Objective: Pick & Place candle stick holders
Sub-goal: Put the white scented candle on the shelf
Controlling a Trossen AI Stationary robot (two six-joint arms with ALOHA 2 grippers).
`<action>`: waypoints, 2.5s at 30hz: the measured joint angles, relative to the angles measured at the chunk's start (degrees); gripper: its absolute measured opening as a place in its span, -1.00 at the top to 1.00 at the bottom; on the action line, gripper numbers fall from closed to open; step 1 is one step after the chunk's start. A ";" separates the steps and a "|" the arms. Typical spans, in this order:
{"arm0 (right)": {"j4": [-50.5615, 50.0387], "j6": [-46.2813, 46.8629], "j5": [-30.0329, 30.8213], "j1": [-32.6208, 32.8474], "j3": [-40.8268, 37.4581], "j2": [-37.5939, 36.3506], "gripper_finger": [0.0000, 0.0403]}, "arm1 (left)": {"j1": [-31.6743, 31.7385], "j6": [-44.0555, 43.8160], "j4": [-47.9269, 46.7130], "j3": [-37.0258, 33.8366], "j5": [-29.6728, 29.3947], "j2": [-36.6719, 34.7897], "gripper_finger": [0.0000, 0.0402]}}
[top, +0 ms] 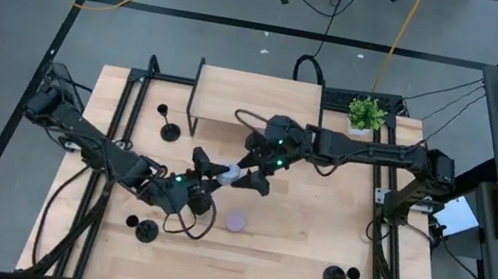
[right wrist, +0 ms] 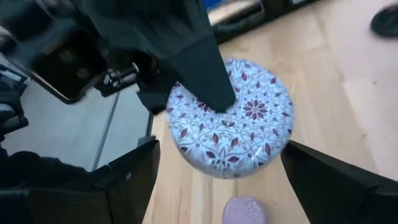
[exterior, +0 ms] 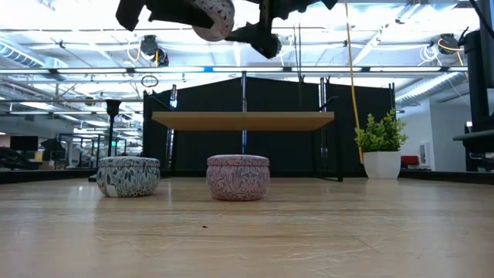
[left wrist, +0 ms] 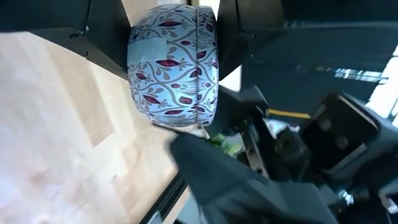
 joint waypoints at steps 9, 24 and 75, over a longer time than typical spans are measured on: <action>-0.80 -1.30 0.08 -2.76 0.04 -3.19 -0.61 | 0.89 -2.12 -2.90 0.00 -11.19 0.00 0.08; -7.65 -7.30 1.36 -2.95 0.00 -5.52 -0.61 | 26.11 -2.92 -3.70 0.00 -9.63 0.00 0.09; -10.20 -9.52 1.34 -2.95 0.00 -5.48 -0.61 | 47.86 6.91 -6.89 0.02 4.16 4.00 0.05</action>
